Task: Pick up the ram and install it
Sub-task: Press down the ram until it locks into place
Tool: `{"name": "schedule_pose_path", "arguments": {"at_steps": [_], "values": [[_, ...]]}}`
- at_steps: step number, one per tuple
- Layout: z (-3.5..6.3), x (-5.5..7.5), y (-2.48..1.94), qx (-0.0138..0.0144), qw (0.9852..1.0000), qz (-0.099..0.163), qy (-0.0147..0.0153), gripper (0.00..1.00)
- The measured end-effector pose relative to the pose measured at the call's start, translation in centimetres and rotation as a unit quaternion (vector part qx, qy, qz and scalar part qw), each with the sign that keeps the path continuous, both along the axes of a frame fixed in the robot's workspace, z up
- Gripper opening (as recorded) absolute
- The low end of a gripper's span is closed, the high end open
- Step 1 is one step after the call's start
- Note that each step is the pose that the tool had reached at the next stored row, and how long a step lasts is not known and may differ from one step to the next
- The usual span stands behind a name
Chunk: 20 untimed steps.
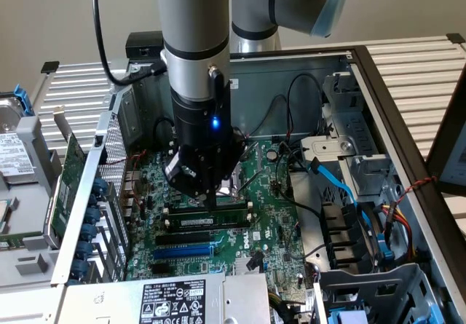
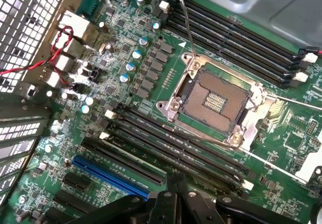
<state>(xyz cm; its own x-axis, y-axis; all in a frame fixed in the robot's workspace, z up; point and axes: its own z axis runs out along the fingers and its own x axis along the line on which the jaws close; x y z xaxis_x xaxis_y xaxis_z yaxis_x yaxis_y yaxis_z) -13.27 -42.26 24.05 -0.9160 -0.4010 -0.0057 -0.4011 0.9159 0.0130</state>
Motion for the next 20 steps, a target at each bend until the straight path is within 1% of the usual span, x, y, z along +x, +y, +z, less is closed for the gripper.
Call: {"name": "schedule_pose_path", "arguments": {"at_steps": [5, 10, 15, 20], "values": [[-0.02, -0.01, 0.00, -0.0019, 0.9995, -0.030, 0.0000, 0.10], [-0.05, -0.01, 0.00, -0.0039, 0.9982, -0.060, 0.0000, 0.10], [-0.07, -0.01, 0.00, -0.0060, 0.9959, -0.090, 0.0000, 0.10], [-0.10, -0.01, 0.00, -0.0081, 0.9928, -0.120, 0.0000, 0.10]]}}
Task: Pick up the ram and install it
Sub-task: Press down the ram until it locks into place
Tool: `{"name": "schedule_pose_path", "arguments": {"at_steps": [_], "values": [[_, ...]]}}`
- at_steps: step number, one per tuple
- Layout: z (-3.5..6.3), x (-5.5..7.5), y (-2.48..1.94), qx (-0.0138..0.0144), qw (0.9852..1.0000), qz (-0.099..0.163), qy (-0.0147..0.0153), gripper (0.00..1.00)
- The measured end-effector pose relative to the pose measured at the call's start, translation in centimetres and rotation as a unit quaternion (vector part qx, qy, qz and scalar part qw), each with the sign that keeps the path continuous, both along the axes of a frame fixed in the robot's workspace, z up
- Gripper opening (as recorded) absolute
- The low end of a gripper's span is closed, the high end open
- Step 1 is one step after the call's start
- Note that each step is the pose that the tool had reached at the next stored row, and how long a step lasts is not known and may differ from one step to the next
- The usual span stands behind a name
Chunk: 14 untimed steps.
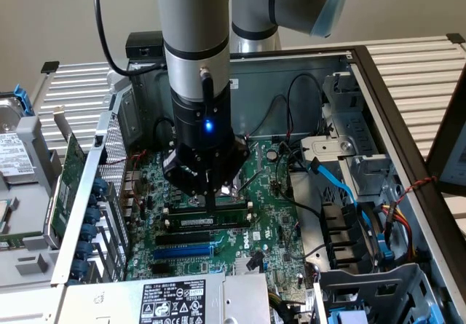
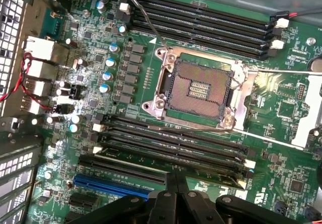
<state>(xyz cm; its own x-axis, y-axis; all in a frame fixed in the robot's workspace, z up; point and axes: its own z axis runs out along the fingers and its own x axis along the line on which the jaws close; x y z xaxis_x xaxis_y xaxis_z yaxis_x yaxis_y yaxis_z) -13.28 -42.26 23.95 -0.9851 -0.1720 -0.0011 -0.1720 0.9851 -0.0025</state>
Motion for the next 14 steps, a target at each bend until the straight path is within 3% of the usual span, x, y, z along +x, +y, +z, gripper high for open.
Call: {"name": "schedule_pose_path", "arguments": {"at_steps": [10, 14], "values": [[-0.05, 0.00, 0.00, -0.0052, 0.9984, -0.056, 0.0000, 0.10], [-0.04, 0.00, 0.00, -0.0053, 0.9984, -0.056, 0.0000, 0.10]]}}
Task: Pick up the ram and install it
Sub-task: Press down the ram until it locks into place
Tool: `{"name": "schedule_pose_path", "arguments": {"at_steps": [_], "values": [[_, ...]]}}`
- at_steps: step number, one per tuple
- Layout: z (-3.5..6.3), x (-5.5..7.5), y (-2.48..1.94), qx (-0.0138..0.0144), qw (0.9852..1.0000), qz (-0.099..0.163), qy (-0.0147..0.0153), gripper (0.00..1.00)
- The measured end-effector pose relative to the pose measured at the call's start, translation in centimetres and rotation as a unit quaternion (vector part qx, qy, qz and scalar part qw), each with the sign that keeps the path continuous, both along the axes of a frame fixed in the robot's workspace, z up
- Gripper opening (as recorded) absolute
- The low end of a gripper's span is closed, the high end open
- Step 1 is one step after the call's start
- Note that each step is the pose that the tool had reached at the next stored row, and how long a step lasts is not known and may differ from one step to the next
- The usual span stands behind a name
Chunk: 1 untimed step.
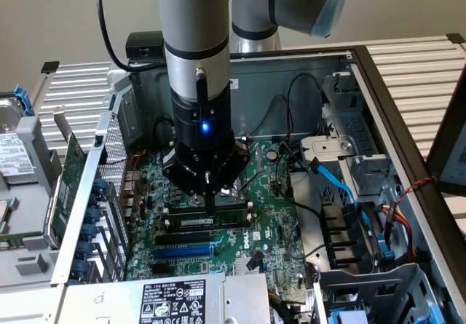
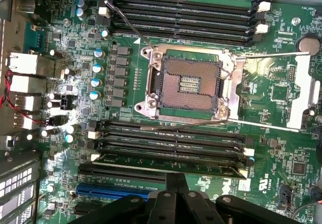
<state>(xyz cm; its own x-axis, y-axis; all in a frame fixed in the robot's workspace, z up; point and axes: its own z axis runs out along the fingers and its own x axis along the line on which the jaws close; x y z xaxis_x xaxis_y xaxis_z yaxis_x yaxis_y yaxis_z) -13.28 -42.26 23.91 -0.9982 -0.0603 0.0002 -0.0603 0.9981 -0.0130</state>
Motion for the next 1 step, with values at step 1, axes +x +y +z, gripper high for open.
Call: {"name": "schedule_pose_path", "arguments": {"at_steps": [1], "values": [[0.00, 0.00, 0.00, 0.0000, 1.0000, 0.000, 0.0000, 0.10]]}}
